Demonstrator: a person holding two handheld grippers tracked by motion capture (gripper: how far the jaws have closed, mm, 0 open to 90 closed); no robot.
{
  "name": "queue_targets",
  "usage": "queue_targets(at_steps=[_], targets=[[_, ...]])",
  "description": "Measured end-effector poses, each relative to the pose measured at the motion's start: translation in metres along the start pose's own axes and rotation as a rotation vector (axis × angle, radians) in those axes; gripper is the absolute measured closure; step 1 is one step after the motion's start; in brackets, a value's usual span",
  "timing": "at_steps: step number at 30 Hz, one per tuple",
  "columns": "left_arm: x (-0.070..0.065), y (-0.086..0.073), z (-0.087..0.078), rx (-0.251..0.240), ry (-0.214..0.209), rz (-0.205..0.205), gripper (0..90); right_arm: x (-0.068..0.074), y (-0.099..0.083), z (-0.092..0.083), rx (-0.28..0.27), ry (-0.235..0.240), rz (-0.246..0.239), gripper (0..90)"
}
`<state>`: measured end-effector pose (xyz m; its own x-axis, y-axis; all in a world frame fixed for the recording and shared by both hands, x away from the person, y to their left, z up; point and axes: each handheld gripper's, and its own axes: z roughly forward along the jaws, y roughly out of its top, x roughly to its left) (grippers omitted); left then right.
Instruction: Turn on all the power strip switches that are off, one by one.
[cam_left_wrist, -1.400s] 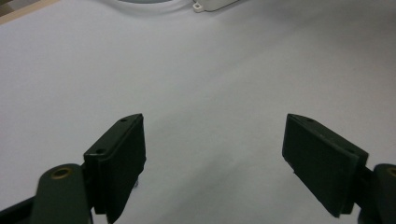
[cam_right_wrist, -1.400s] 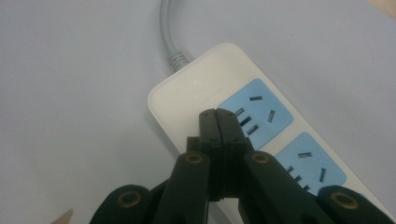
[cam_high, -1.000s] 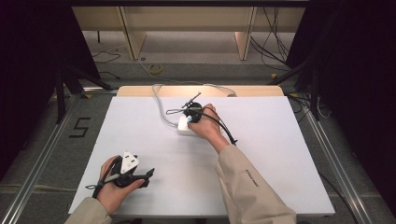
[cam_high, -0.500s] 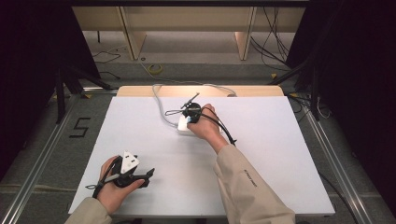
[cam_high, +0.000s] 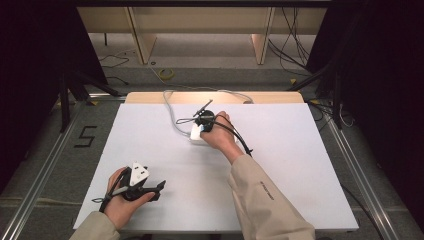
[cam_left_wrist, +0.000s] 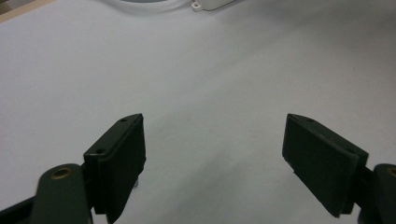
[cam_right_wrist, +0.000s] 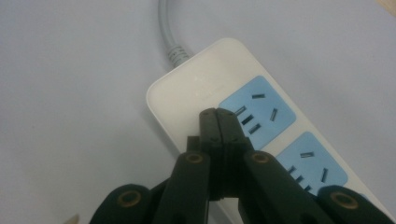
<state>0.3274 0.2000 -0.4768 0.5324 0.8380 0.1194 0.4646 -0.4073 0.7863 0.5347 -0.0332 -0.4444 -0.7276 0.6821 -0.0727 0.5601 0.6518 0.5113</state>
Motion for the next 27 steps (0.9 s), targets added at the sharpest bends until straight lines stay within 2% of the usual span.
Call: queue_targets(at_steps=[18, 20, 23, 27], targets=[[-0.0003, 0.0000, -0.0002, 0.004, -0.001, 0.004, 21.3, 0.0006, -0.0007, 0.0002, 0.003, -0.003, 0.007, 90.0], [-0.0002, -0.0001, -0.0002, 0.004, -0.001, 0.007, 21.3, -0.0006, -0.0009, 0.0000, 0.003, 0.004, 0.012, 90.0], [0.0001, -0.0005, -0.0001, 0.006, 0.000, 0.007, 21.3, -0.0040, -0.0027, -0.0002, -0.008, 0.028, 0.045, 90.0], [0.0002, -0.0008, -0.0001, 0.006, -0.001, 0.006, 21.3, -0.0051, -0.0035, -0.0003, -0.017, 0.030, 0.047, 90.0]])
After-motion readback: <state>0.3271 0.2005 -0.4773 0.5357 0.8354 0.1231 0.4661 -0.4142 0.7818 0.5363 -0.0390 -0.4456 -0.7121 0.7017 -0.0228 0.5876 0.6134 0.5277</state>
